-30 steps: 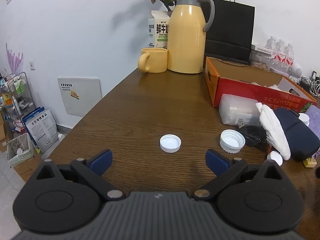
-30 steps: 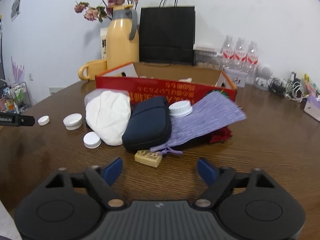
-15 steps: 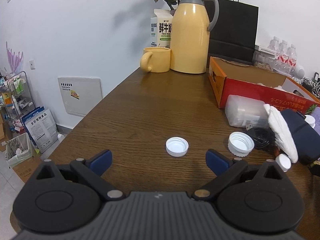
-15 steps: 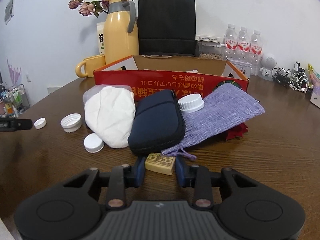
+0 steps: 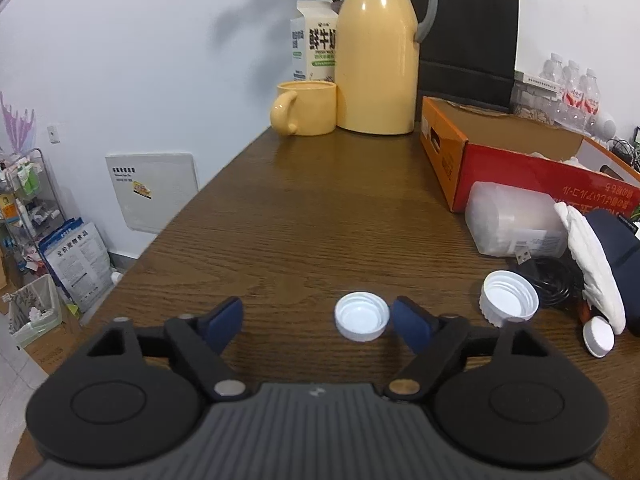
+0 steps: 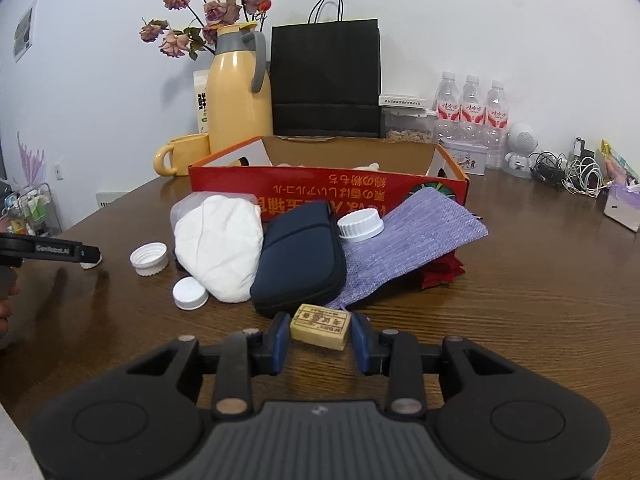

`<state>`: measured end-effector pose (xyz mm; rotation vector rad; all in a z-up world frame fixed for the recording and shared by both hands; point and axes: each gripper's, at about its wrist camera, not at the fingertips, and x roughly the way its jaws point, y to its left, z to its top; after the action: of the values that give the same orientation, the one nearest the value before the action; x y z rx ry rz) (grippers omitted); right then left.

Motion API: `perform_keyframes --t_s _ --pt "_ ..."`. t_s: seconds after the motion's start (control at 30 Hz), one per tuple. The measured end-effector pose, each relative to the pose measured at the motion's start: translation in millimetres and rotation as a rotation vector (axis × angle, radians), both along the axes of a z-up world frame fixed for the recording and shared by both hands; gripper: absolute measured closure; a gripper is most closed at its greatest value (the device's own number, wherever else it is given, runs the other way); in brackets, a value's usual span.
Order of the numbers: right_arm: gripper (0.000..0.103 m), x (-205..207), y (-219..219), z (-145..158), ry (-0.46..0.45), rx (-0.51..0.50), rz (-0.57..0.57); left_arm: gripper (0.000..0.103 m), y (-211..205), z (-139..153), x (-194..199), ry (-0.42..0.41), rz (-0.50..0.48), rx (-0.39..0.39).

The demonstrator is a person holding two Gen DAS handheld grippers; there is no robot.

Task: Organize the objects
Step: 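Grasp the wooden block with the right gripper while the left gripper grasps a white cap, then carry the wooden block and white cap into the box and release both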

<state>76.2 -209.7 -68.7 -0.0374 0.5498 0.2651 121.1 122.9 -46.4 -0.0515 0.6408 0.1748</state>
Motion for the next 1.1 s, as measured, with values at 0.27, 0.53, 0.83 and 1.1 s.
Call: perform_keyframes --t_s 0.27,0.53,0.83,1.1 --pt "0.071 0.0 -0.1 -0.7 -0.005 0.003 -0.002 0.069 -5.8 -1.3 0.8 -0.008 -0.073 -0.033" --pt "0.071 -0.2 -3.8 -0.9 -0.011 0.01 -0.004 0.073 -9.0 -1.0 0.4 -0.012 -0.065 -0.027" --pt "0.071 3.1 -3.0 18.8 -0.091 0.023 0.023 0.074 -27.1 21.0 1.7 -0.075 -0.093 -0.032" --pt "0.071 28.7 6.8 54.4 -0.209 0.036 0.058 0.073 -84.2 64.6 30.8 -0.174 -0.21 -0.023"
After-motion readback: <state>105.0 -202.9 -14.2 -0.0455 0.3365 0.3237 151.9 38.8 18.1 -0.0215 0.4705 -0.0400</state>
